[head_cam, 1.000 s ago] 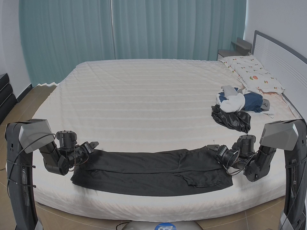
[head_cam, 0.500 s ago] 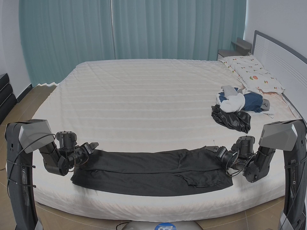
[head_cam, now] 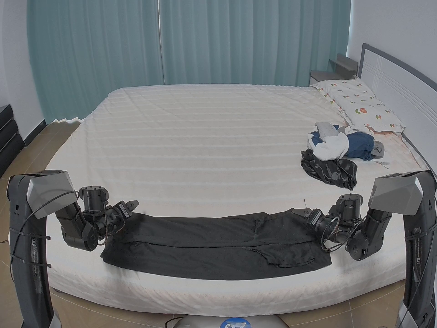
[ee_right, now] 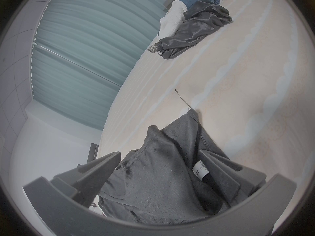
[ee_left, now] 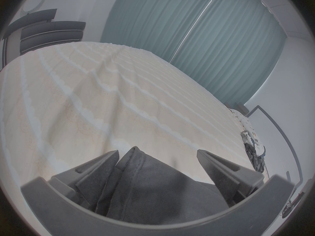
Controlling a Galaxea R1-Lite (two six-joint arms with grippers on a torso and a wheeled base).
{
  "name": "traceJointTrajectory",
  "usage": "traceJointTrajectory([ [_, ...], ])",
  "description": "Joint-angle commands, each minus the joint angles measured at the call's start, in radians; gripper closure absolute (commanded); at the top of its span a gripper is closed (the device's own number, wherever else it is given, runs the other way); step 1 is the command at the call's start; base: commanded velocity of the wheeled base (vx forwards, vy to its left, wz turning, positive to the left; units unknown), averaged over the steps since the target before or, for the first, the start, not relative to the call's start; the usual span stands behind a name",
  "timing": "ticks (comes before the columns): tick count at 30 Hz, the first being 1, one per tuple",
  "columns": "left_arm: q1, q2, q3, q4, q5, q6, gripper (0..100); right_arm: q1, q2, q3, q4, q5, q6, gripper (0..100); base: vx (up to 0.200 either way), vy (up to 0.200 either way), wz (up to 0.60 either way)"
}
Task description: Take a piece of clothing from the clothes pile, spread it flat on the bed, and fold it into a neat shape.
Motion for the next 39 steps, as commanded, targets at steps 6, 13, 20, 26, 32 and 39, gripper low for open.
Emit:
traceJointTrajectory([
  [6,0.001,0.003,0.005,0.000,0.001,0.011,100,-0.004,0.003,-0.009,-0.002,0.001,0.003,0,0.000,0.000,0.00],
  [13,0.010,0.003,0.008,-0.003,0.041,0.011,100,-0.010,-0.002,-0.015,-0.002,-0.001,0.004,0,0.000,0.000,0.00],
  [20,0.036,-0.003,0.007,-0.008,0.067,0.006,100,-0.041,-0.005,-0.034,0.000,-0.028,0.003,0,0.000,0.000,0.00],
  [26,0.038,-0.003,0.008,-0.008,0.069,0.004,100,-0.051,0.015,-0.060,0.003,-0.028,0.001,0,0.000,0.000,0.00],
  [32,0.038,-0.003,0.010,-0.008,0.069,0.003,100,-0.044,0.038,-0.090,0.006,-0.030,0.001,0,0.000,0.000,0.00],
  [39,0.038,-0.002,0.010,-0.008,0.069,0.003,100,-0.028,0.053,-0.112,0.015,-0.032,-0.002,0,0.000,0.000,0.00],
])
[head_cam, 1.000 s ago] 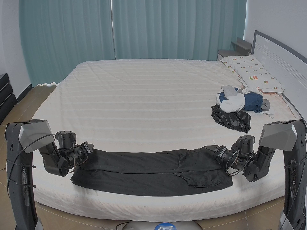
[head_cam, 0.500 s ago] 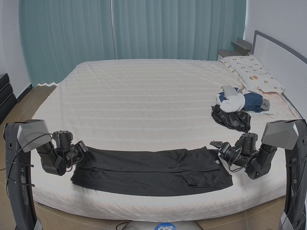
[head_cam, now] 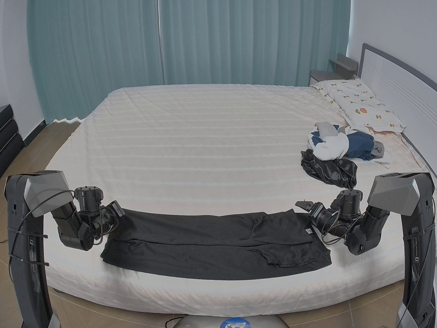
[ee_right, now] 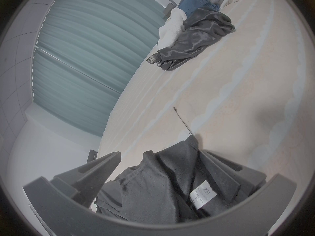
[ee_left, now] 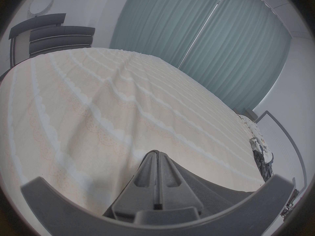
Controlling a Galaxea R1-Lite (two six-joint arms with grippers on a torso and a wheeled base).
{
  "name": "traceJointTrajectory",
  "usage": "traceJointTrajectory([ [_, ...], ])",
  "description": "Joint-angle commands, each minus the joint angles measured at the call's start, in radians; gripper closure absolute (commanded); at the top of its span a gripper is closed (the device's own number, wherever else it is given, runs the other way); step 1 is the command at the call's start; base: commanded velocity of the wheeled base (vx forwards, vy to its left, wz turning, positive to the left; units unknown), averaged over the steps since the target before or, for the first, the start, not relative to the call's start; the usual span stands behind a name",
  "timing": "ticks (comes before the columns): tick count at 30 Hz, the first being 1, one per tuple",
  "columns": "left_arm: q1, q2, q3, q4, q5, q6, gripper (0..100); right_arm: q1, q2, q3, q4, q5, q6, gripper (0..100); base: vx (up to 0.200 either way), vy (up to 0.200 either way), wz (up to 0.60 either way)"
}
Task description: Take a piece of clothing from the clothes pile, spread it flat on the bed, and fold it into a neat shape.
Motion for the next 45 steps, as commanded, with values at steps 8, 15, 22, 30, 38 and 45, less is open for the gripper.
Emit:
traceJointTrajectory([
  [8,0.005,0.004,0.000,0.001,0.000,-0.001,100,-0.005,0.023,-0.041,0.003,-0.044,-0.002,100,0.000,0.000,0.00],
  [15,0.012,0.006,0.000,0.000,0.000,-0.002,100,-0.020,0.035,-0.063,0.001,-0.049,0.000,100,0.000,0.000,0.00],
  [22,0.015,0.012,0.000,0.001,-0.002,-0.020,100,-0.022,0.061,-0.101,0.001,-0.083,0.000,100,0.000,0.000,0.00],
  [30,0.020,0.013,0.001,0.000,-0.002,-0.022,100,-0.031,0.066,-0.110,0.001,-0.084,0.000,100,0.000,0.000,0.00],
  [38,0.020,0.013,0.000,0.000,-0.002,-0.027,0,-0.031,0.066,-0.106,-0.003,-0.084,0.000,0,0.000,0.000,0.00],
  [45,0.040,-0.045,0.006,0.006,-0.022,-0.027,0,-0.029,0.026,-0.020,-0.048,-0.077,0.013,0,0.000,0.000,0.00],
])
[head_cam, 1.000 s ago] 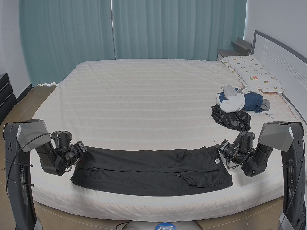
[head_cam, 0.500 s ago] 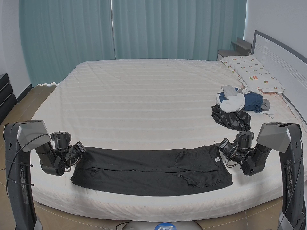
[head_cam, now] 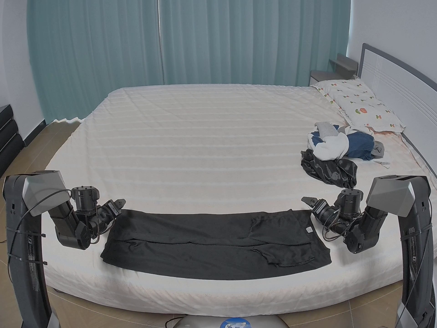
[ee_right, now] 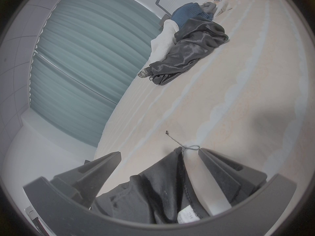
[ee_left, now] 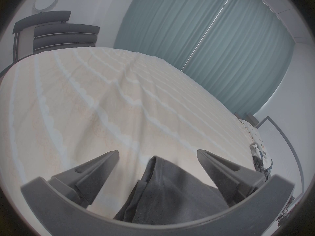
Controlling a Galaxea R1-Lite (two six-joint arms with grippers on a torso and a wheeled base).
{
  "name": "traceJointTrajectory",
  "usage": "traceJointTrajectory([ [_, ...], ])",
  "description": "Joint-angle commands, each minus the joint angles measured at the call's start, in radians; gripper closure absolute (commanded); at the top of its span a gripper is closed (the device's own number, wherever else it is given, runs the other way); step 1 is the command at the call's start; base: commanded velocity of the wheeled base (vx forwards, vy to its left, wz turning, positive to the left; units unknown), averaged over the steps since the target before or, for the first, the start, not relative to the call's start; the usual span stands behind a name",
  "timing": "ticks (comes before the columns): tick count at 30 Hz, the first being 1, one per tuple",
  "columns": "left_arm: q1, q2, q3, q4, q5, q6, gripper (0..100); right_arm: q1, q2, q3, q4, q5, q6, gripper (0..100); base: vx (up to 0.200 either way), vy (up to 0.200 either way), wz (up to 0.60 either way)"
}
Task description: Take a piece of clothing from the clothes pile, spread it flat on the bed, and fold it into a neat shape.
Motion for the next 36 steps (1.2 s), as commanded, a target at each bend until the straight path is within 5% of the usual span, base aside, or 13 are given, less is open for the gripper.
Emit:
traceJointTrajectory([
  [1,0.013,-0.058,0.021,0.005,-0.025,0.000,0,0.005,-0.032,0.067,-0.033,0.007,0.004,0,0.000,0.000,0.00],
  [7,0.016,-0.090,0.073,0.011,-0.203,0.097,0,0.013,-0.024,0.107,-0.087,0.007,0.002,0,0.000,0.000,0.00],
  [12,0.019,-0.082,0.096,0.066,-0.255,0.225,0,0.014,-0.021,0.108,-0.089,0.007,0.002,0,0.000,0.000,0.00],
  [19,0.028,-0.061,0.107,0.102,-0.291,0.351,0,0.020,-0.020,0.108,-0.089,0.006,0.001,0,0.000,0.000,0.00],
  [32,0.028,-0.048,0.135,0.102,-0.312,0.416,0,0.020,-0.018,0.110,-0.090,0.004,-0.001,0,0.000,0.000,0.00],
  [33,0.028,-0.048,0.135,0.102,-0.324,0.416,100,0.020,-0.018,0.110,-0.089,0.004,-0.001,0,0.000,0.000,0.00],
  [36,0.027,-0.048,0.142,0.102,-0.327,0.417,100,0.020,-0.018,0.110,-0.089,0.004,-0.001,0,0.000,0.000,0.00],
])
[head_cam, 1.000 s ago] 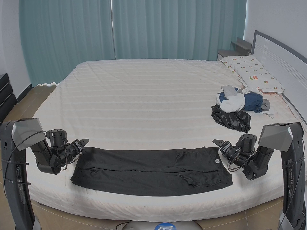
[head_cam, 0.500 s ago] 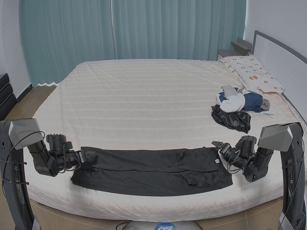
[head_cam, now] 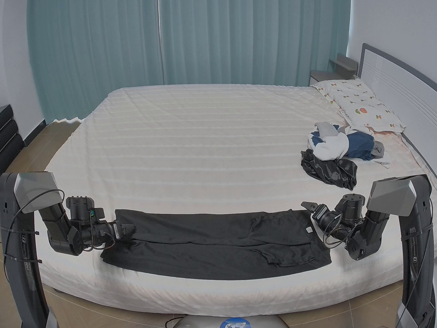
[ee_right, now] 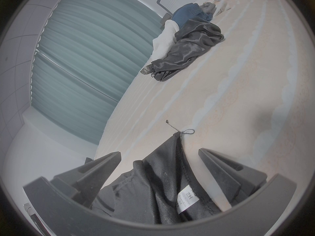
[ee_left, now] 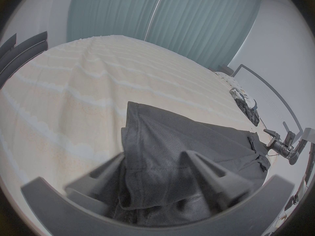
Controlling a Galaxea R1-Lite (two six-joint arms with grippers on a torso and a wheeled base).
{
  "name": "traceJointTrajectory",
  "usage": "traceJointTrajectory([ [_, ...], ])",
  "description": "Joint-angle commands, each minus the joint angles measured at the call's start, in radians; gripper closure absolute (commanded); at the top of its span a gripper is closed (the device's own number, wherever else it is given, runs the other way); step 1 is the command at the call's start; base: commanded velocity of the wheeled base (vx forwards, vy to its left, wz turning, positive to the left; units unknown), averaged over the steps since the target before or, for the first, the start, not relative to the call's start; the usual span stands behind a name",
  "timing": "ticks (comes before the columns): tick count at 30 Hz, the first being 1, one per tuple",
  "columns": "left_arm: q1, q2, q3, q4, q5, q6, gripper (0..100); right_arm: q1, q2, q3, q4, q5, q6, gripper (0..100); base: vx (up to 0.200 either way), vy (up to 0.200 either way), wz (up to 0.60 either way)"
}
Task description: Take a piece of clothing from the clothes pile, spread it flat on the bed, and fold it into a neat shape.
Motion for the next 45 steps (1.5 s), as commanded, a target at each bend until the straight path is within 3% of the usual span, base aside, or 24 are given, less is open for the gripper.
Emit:
traceJointTrajectory([
  [1,-0.001,0.004,0.011,-0.003,-0.003,0.001,100,0.001,0.002,0.000,-0.001,0.000,0.000,0,0.000,0.000,0.00],
  [12,0.001,-0.052,0.048,-0.016,-0.003,-0.013,100,0.001,0.002,-0.002,-0.001,0.000,0.000,0,0.000,0.000,0.00],
  [18,0.001,-0.106,0.048,-0.005,0.000,-0.082,100,-0.001,0.000,-0.002,-0.001,0.002,0.002,0,0.000,0.000,0.00],
  [45,-0.003,-0.105,0.037,-0.013,0.008,-0.116,100,-0.001,0.002,-0.002,-0.003,0.002,0.002,0,-0.022,0.000,0.00],
])
